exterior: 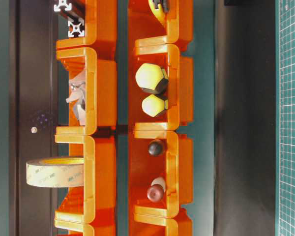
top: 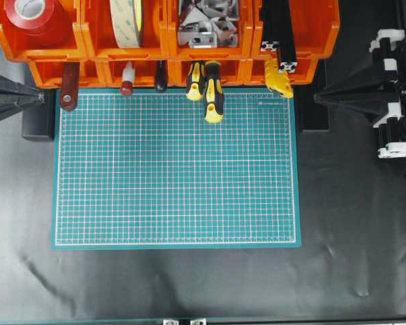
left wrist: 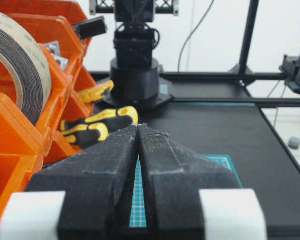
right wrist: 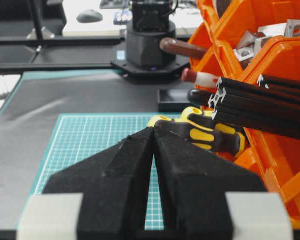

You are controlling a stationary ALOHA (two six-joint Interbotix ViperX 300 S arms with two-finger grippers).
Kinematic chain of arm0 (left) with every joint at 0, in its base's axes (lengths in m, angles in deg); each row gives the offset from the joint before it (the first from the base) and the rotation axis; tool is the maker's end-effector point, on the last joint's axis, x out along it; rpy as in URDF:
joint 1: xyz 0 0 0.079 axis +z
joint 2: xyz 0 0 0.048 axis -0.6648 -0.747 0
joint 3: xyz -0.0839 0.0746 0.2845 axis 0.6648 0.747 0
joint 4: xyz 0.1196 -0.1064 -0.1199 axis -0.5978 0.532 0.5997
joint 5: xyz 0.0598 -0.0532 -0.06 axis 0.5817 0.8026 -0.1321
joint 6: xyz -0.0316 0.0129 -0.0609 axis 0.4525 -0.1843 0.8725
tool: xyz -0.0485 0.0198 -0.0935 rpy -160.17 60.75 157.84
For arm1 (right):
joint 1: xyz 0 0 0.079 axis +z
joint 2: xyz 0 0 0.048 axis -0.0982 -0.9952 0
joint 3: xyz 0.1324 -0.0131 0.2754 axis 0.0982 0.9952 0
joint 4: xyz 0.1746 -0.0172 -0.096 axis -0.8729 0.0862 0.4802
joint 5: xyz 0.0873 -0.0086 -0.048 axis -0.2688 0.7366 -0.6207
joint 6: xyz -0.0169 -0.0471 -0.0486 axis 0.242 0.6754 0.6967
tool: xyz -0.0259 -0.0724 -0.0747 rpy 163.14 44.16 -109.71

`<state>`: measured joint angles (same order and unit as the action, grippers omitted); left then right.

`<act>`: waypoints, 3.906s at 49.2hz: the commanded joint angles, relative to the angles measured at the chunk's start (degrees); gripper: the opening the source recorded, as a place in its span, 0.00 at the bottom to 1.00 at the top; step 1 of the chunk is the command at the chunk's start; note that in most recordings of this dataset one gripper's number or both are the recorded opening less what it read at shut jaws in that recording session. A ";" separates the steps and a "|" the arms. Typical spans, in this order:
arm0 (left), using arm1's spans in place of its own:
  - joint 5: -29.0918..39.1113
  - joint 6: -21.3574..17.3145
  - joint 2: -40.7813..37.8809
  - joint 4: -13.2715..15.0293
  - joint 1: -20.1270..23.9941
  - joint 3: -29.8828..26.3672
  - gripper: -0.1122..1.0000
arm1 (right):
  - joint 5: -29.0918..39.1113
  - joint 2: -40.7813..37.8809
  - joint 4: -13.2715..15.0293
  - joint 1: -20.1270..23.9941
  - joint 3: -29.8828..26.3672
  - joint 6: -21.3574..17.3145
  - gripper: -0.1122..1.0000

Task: Pick frame from container rack with right arm.
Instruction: 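Move the right gripper from rest toward the orange bin rack, then close the right gripper on the black aluminium extrusion in the bin, then pull the black extrusion out of the bin toward the mat center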

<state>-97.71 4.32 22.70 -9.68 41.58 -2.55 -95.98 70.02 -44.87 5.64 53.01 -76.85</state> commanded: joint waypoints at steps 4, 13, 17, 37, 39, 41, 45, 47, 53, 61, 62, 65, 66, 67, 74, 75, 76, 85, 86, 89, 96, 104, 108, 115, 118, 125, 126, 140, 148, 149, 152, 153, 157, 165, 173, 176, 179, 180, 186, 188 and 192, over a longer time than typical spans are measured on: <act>1.76 2.29 -0.70 -1.93 -1.23 -2.55 0.15 | 0.35 -0.26 -0.62 0.09 -0.88 -1.41 0.15; 5.98 4.92 -0.26 -2.02 -1.76 -5.54 0.10 | 9.32 0.62 -0.70 0.18 -4.22 -6.77 0.10; 8.17 4.92 -0.26 -2.02 -2.02 -7.21 0.10 | 14.50 0.79 -0.44 0.70 -7.82 -8.17 0.10; 13.01 4.92 -0.79 -2.02 -2.90 -9.58 0.10 | 52.91 -10.46 4.66 7.03 -36.21 -8.26 0.10; 13.01 5.01 -0.79 -2.02 -2.99 -9.58 0.10 | 56.34 -12.04 6.68 7.91 -38.50 -8.35 0.10; 13.01 4.92 -0.79 -2.02 -3.08 -9.58 0.10 | 59.59 -13.54 8.96 8.96 -40.52 -8.44 0.10; 13.01 4.92 -0.79 -2.11 -3.16 -9.58 0.10 | 64.78 -16.26 14.33 11.25 -43.68 -8.53 0.10; 13.01 4.92 -0.79 -2.02 -3.16 -9.58 0.10 | 66.80 -17.49 17.31 12.48 -44.65 -8.70 0.10; 13.01 5.01 -0.79 -2.02 -3.25 -9.49 0.10 | 71.28 -21.09 25.05 16.70 -46.67 -9.93 0.10; 13.97 5.01 -0.79 -2.02 -3.34 -9.49 0.10 | 75.94 -24.96 36.65 21.71 -45.97 -13.36 0.10; 14.15 5.01 -0.79 -2.02 -3.34 -9.49 0.10 | 77.17 -25.58 39.02 22.50 -45.53 -14.15 0.10; 14.59 5.01 -0.79 -2.02 -3.34 -9.49 0.10 | 79.37 -26.63 43.86 24.17 -44.74 -15.38 0.10; 14.77 5.01 -0.79 -2.02 -3.34 -9.49 0.10 | 79.98 -26.89 45.44 24.87 -44.65 -15.82 0.10; 14.85 5.01 -0.79 -2.02 -3.34 -9.49 0.10 | 80.68 -27.16 46.93 25.58 -44.47 -16.08 0.10; 14.94 5.01 -0.79 -2.02 -3.34 -9.40 0.10 | 85.78 -29.00 54.40 29.79 -44.38 -18.11 0.10; 15.03 5.01 -0.79 -2.02 -3.25 -9.40 0.10 | 86.57 -29.27 55.11 30.32 -44.38 -18.46 0.10; 15.03 5.01 -0.79 -2.02 -3.34 -9.40 0.10 | 87.36 -29.53 55.63 30.76 -44.38 -18.81 0.10; 15.03 5.01 -0.79 -2.02 -3.34 -9.32 0.10 | 93.52 -32.70 57.83 33.57 -44.21 -19.07 0.10; 15.03 5.01 -0.79 -2.02 -3.34 -9.32 0.10 | 93.96 -32.96 58.01 33.66 -44.21 -18.98 0.10; 15.03 5.01 -0.79 -2.02 -3.34 -9.23 0.10 | 94.48 -34.01 58.62 33.93 -44.30 -18.98 0.12; 15.03 5.01 -0.79 -2.02 -3.34 -9.05 0.10 | 94.48 -36.39 60.03 34.01 -44.74 -18.90 0.31; 15.03 5.01 -0.79 -2.02 -3.34 -8.96 0.10 | 95.10 -38.94 62.23 34.01 -44.56 -19.69 0.69; 15.03 5.01 -0.79 -2.02 -3.34 -8.88 0.10 | 95.80 -40.25 63.98 34.01 -44.30 -19.95 0.84; 15.03 5.01 -0.79 -2.02 -3.34 -8.79 0.10 | 95.45 -41.13 64.60 32.87 -43.68 -20.21 0.85; 14.94 5.01 -0.79 -2.02 -3.34 -8.79 0.10 | 94.92 -41.22 64.60 32.08 -43.33 -20.39 0.84; 14.94 5.01 -0.79 -2.02 -3.34 -8.70 0.10 | 93.34 -41.48 64.78 30.50 -41.92 -22.94 0.85; 14.94 5.01 -0.79 -2.02 -3.34 -8.70 0.10 | 93.16 -41.57 64.86 30.32 -41.84 -23.47 0.85; 14.94 5.01 -0.70 -2.02 -3.34 -8.35 0.10 | 91.93 -42.54 66.27 27.77 -39.99 -27.07 0.85; 15.03 5.01 -0.62 -2.02 -3.34 -8.35 0.10 | 90.97 -43.33 67.32 27.16 -39.99 -27.16 0.84; 15.03 5.01 -0.62 -2.02 -3.34 -8.26 0.10 | 90.79 -43.33 67.32 27.07 -39.99 -27.25 0.84; 14.94 5.01 -0.53 -2.02 -3.34 -8.26 0.10 | 90.44 -43.59 67.32 26.81 -39.81 -27.25 0.83; 15.03 5.01 -0.53 -2.02 -3.34 -8.26 0.10 | 90.44 -43.77 67.32 26.81 -39.81 -27.25 0.83; 15.03 5.01 -0.53 -2.02 -3.34 -8.26 0.10 | 90.62 -44.21 67.15 26.81 -39.55 -27.25 0.80; 15.03 5.01 -0.09 -2.02 -3.34 -8.26 0.10 | 91.32 -44.47 66.18 26.81 -39.64 -27.25 0.65; 15.03 5.01 0.09 -2.02 -3.34 -8.26 0.10 | 92.55 -44.47 66.09 27.42 -39.90 -27.07 0.35; 15.03 5.01 0.18 -2.02 -3.34 -8.26 0.10 | 93.08 -44.47 66.09 27.86 -40.25 -27.07 0.34; 15.03 5.01 0.18 -2.02 -3.34 -8.26 0.10 | 94.31 -44.47 66.36 28.30 -40.87 -27.07 0.34; 15.03 5.01 0.18 -2.02 -3.34 -8.26 0.10 | 94.75 -44.47 66.53 28.56 -41.13 -26.98 0.34; 15.03 5.01 0.18 -2.11 -3.34 -8.26 0.10 | 99.40 -44.30 68.55 30.59 -43.68 -26.10 0.33; 14.94 5.01 0.18 -2.02 -3.25 -8.26 0.10 | 100.99 -44.30 69.87 31.46 -44.65 -25.66 0.33; 15.03 5.01 0.26 -2.02 -3.25 -8.26 0.10 | 104.06 -44.38 73.04 33.93 -47.29 -24.26 0.33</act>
<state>-82.51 9.15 23.14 -11.53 38.41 -10.19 4.30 25.02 24.48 37.10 9.77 -101.98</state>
